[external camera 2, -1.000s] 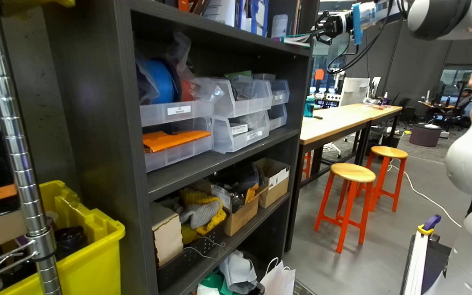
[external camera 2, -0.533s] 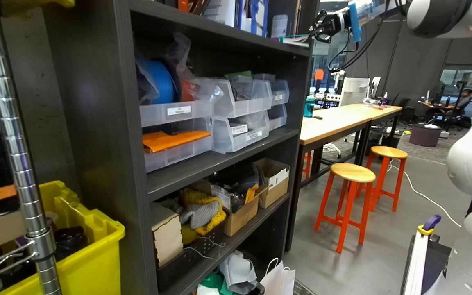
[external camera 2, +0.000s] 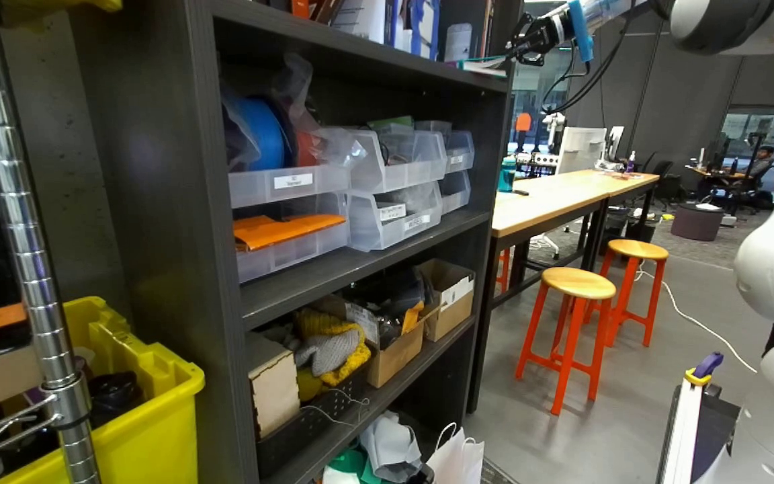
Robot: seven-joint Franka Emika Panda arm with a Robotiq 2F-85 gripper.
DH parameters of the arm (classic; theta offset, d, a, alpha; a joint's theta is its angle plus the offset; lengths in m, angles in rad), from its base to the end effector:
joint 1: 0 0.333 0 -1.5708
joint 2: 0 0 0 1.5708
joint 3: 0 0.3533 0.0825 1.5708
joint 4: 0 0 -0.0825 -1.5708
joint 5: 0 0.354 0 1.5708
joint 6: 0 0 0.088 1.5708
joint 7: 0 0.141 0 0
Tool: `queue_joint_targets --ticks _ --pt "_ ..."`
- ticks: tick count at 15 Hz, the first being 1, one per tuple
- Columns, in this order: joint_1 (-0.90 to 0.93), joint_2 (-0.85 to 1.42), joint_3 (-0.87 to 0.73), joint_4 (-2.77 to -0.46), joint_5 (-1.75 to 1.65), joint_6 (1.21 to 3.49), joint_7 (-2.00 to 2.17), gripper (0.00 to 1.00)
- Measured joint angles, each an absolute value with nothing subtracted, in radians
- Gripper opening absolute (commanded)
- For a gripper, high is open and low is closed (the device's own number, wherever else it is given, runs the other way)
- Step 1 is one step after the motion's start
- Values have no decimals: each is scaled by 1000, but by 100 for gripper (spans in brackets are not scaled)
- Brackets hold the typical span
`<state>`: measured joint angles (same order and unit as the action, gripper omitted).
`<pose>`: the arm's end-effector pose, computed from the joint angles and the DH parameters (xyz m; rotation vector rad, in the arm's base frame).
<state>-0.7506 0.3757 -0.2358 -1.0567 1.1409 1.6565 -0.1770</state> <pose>0.4935 -0.4479 0.7152 -2.0519 0.8013 -0.9106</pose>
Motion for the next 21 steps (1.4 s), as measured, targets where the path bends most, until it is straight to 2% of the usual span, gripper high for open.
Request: queue_joint_targets --ticks 21 --pt "-655 322 -236 -1038 838 1761 -178 3"
